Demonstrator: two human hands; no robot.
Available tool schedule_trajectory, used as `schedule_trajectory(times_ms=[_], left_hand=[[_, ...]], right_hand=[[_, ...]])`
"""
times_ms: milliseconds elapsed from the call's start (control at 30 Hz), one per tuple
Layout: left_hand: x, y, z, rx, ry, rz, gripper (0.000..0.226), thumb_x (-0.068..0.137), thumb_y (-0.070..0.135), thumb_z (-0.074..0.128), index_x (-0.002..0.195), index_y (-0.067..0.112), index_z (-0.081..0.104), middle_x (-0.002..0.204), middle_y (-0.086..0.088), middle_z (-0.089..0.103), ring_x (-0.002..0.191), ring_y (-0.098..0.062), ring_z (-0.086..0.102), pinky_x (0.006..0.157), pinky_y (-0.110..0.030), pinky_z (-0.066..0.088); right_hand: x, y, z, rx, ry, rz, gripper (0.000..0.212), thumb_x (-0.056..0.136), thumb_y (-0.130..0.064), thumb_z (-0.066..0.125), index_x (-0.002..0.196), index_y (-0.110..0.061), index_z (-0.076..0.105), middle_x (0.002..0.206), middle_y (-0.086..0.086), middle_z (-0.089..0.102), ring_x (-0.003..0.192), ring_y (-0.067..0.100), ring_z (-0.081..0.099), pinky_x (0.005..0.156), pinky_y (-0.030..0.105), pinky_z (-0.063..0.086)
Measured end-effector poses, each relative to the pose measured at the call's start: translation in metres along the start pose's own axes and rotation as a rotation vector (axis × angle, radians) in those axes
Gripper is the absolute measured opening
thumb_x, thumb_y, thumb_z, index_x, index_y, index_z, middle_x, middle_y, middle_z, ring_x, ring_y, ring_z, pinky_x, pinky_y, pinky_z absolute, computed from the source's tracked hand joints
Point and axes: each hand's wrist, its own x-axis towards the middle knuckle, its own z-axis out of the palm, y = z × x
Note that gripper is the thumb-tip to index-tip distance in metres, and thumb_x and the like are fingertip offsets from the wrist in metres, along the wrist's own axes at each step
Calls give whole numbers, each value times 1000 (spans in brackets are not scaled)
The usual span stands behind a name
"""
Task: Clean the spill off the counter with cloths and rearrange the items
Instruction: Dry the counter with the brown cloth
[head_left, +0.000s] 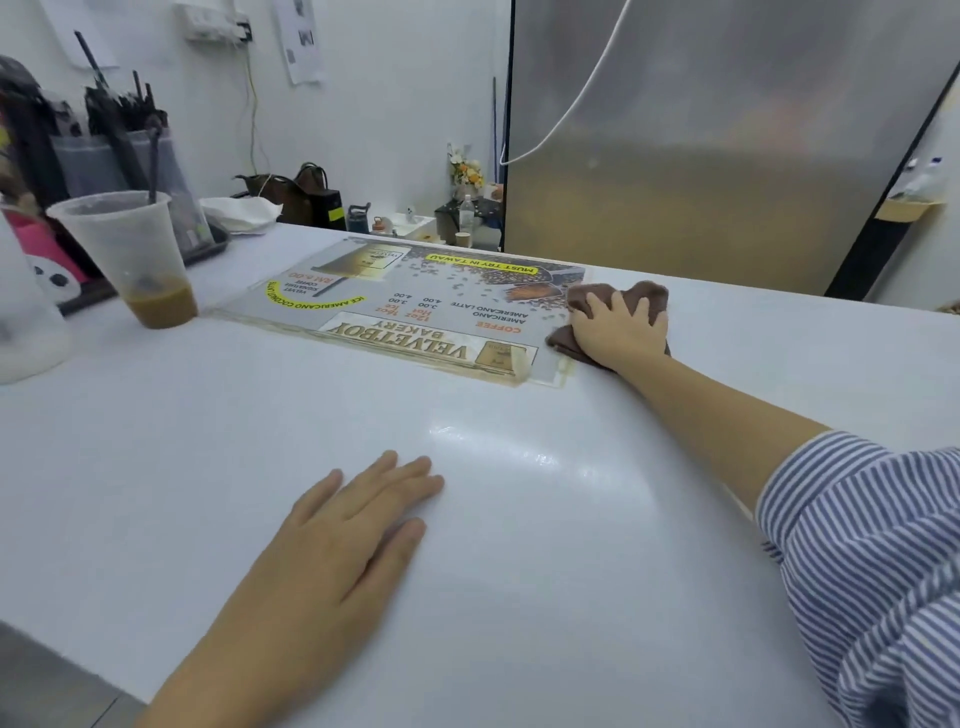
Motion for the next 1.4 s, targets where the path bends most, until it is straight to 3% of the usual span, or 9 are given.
schedule_trajectory(times_ms=[167, 267, 367, 467, 600, 767, 933, 1067, 1400], left_hand=[[-3, 6, -3, 8, -14, -15, 31, 89, 55, 22, 115, 59, 36, 131, 48, 22, 132, 23, 6, 104, 0, -4], [-8, 33, -6, -108, 56, -20, 28, 98, 27, 39, 111, 51, 46, 123, 40, 38, 131, 13, 26, 109, -10, 13], [-14, 65, -9, -170, 161, 59, 32, 93, 16, 49, 102, 45, 58, 106, 38, 51, 97, 23, 47, 92, 1, 28], [-15, 92, -8, -217, 179, 118, 28, 89, 17, 56, 96, 43, 63, 95, 30, 60, 61, 20, 49, 68, -11, 40], [-17, 118, 4, -250, 94, 177, 23, 91, 29, 51, 97, 49, 59, 101, 37, 53, 53, 11, 46, 72, -18, 37], [-30, 130, 13, -287, 26, 210, 21, 92, 33, 48, 100, 49, 59, 104, 37, 53, 66, 9, 50, 73, -10, 36], [-25, 153, 32, -317, -12, 233, 23, 95, 33, 43, 109, 43, 59, 111, 27, 55, 81, -1, 51, 81, -17, 37], [-13, 197, 51, -313, -39, 348, 25, 96, 34, 41, 114, 40, 57, 116, 25, 55, 92, -2, 47, 86, -19, 35], [-3, 242, 79, -187, -58, 359, 29, 97, 32, 38, 122, 35, 52, 124, 24, 52, 120, -2, 42, 95, -22, 32]], right_hand=[[-62, 1, 1, -10, -2, -159, 50, 94, -44, 21, 144, -35, 26, 157, -3, 19, 145, 30, 8, 115, 51, 6], [-114, -3, 2, -14, -6, -227, 50, 96, -40, 20, 146, -33, 23, 158, -3, 15, 145, 30, 7, 116, 50, 3], [-174, 1, -4, 3, -46, -363, 49, 99, -33, 21, 148, -32, 19, 159, -5, 11, 146, 27, 5, 118, 45, 0], [-234, 39, -18, 26, -54, -411, 49, 100, -29, 23, 148, -35, 18, 159, -11, 9, 147, 15, 2, 119, 36, 0], [-270, 146, -49, 38, -15, -172, 49, 100, -24, 25, 148, -32, 20, 159, -13, 4, 146, 10, 4, 118, 34, 7], [-263, 260, -82, 6, 181, 461, 46, 99, -23, 23, 143, -11, 30, 155, 7, 18, 140, 31, 17, 111, 43, 21], [-277, 210, -54, -103, 139, 174, 72, 86, -45, -2, 134, -17, 42, 151, 0, 31, 137, 27, 27, 113, 44, 19], [-347, 196, -58, -18, 124, 95, 49, 101, -39, 23, 150, -31, 18, 158, -13, 7, 147, 10, 1, 116, 26, -3], [-307, 382, -104, -52, 177, 643, 48, 97, -37, 24, 141, -21, 33, 154, 0, 23, 144, 32, 12, 116, 48, 11]])
